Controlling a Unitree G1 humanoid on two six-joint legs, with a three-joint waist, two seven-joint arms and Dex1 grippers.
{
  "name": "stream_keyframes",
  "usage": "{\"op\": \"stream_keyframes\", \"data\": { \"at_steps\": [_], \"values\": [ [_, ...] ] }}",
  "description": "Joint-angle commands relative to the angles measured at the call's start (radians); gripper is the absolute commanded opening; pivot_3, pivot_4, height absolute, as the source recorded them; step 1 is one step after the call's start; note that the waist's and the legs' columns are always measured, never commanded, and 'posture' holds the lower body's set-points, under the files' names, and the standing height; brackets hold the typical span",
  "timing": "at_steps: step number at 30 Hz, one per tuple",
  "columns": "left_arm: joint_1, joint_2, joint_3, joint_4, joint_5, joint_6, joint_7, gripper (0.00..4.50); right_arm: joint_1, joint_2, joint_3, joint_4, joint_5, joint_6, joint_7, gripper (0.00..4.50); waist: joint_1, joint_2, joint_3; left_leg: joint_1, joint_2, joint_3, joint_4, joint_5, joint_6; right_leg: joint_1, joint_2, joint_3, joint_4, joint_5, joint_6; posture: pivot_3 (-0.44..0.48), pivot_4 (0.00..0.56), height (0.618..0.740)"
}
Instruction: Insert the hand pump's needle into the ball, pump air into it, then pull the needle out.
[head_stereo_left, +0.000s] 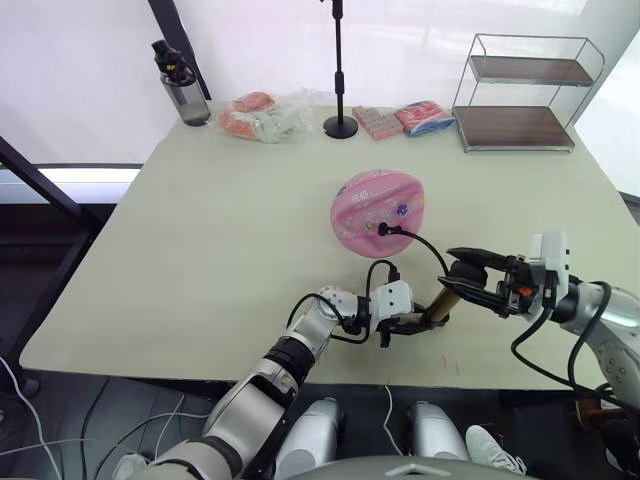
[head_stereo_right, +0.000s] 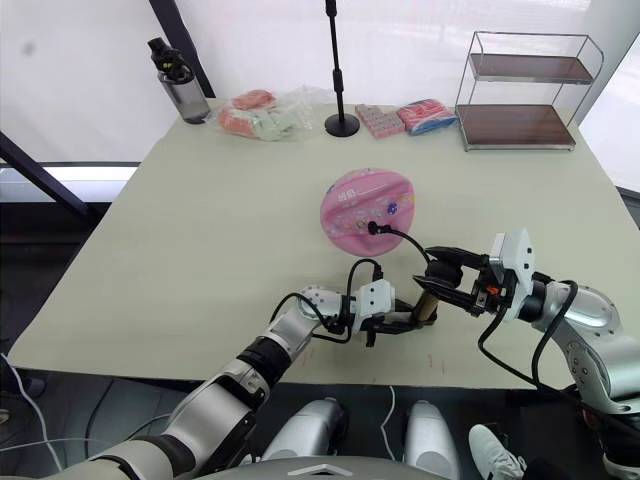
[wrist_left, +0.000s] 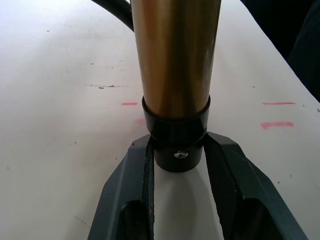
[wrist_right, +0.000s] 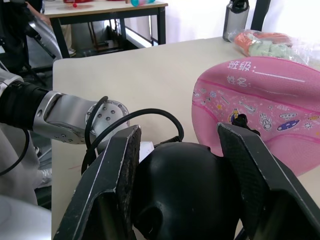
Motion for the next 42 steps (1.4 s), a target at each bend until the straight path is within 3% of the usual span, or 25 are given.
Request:
{"op": "stream_keyframes", "data": {
  "at_steps": [1, 9, 11, 15, 26, 30, 42],
  "values": [
    [0.037, 0.029, -0.04, 0.057, 0.058, 0.038, -0.02, 1.08, -0.013, -0.051, -0.07, -0.019, 0.05, 0.098, -0.019, 2.02, 0.0, 0.0, 0.0, 0.0, 0.0, 0.0, 0.0, 0.0, 0.0, 0.0, 0.0, 0.0, 0.0, 0.0, 0.0, 0.0, 0.15, 0.736],
    [0.04, 0.031, -0.042, 0.054, 0.056, 0.039, -0.024, 1.08, -0.127, -0.158, -0.22, -0.075, 0.178, 0.24, -0.058, 2.02, 0.001, 0.005, 0.004, -0.004, 0.0, 0.0, 0.0, 0.0, 0.0, -0.003, -0.001, 0.0, -0.001, 0.0, 0.0, 0.0, 0.15, 0.736],
    [0.038, 0.031, -0.043, 0.056, 0.055, 0.038, -0.024, 1.08, -0.154, -0.207, -0.263, -0.07, 0.297, 0.339, -0.034, 2.02, 0.001, 0.007, 0.006, -0.004, 0.0, 0.0, 0.0, 0.0, 0.0, -0.003, -0.001, 0.0, -0.001, 0.0, 0.0, 0.0, 0.15, 0.736],
    [0.036, 0.029, -0.044, 0.06, 0.055, 0.035, -0.026, 1.08, -0.223, -0.278, -0.327, -0.037, 0.373, 0.419, -0.041, 2.02, 0.002, 0.007, 0.007, -0.005, -0.001, 0.0, 0.0, 0.0, 0.0, -0.003, -0.002, -0.001, -0.002, 0.0, 0.0, 0.0, 0.15, 0.736],
    [0.037, 0.031, -0.043, 0.061, 0.056, 0.035, -0.021, 1.08, -0.438, -0.378, -0.376, 0.022, 0.51, 0.548, -0.09, 2.02, 0.002, 0.009, 0.008, -0.009, -0.001, 0.0, 0.0, 0.0, 0.0, -0.006, -0.003, -0.002, -0.002, 0.0, 0.0, 0.0, 0.15, 0.736],
    [0.037, 0.031, -0.042, 0.063, 0.056, 0.034, -0.021, 1.08, -0.441, -0.363, -0.366, 0.006, 0.513, 0.565, -0.097, 2.02, 0.003, 0.009, 0.008, -0.018, -0.001, 0.001, 0.002, 0.001, -0.001, -0.015, -0.004, -0.001, 0.0, 0.001, 0.0, 0.0, 0.15, 0.736],
    [0.032, 0.028, -0.043, 0.068, 0.056, 0.032, -0.017, 1.08, -0.234, -0.152, -0.191, -0.097, 0.317, 0.438, -0.142, 2.02, 0.001, 0.005, 0.005, -0.013, -0.001, 0.001, 0.002, 0.001, -0.001, -0.013, -0.003, -0.001, 0.002, 0.001, 0.0, 0.0, 0.15, 0.736]
  ]
}}
